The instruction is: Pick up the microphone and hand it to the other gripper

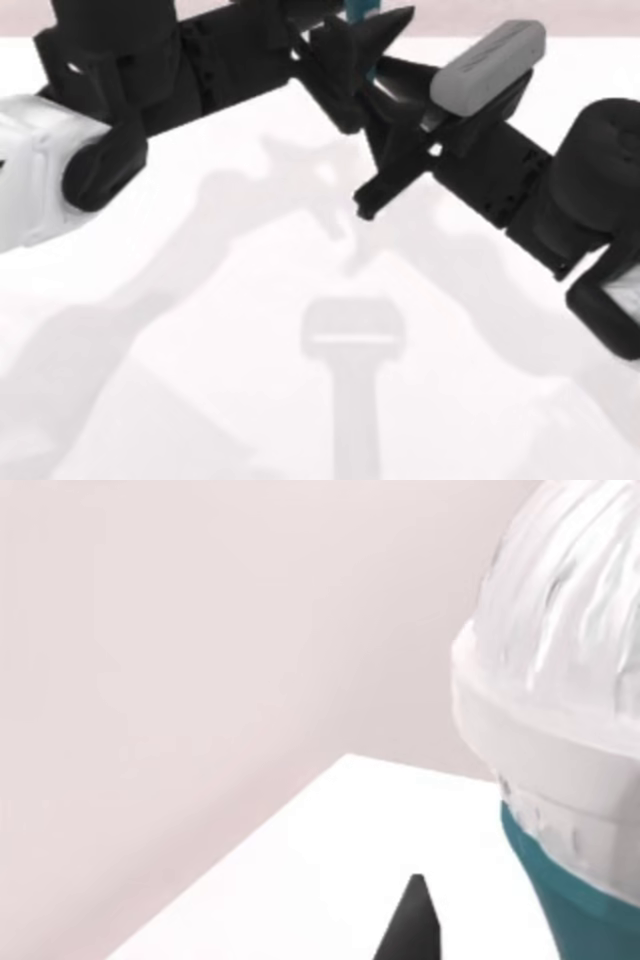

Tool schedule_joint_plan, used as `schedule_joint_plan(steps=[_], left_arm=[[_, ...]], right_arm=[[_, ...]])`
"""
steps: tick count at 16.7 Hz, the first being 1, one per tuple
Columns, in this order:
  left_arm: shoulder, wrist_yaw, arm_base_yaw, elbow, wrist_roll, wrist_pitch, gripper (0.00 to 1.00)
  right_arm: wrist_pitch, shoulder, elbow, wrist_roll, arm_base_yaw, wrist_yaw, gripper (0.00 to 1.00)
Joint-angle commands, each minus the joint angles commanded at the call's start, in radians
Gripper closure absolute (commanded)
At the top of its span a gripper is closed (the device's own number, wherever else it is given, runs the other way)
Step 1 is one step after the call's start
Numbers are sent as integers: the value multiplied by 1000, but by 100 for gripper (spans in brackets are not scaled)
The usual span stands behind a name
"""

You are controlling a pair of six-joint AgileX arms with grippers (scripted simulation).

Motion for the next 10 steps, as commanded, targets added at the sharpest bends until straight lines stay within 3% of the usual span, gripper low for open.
schedule_joint_plan(steps=[3,10], left_arm=[[0,0,0,0,0,0,98],[0,0,0,0,0,0,100]], right_arm=[[0,0,0,0,0,0,100],[0,0,0,0,0,0,100]])
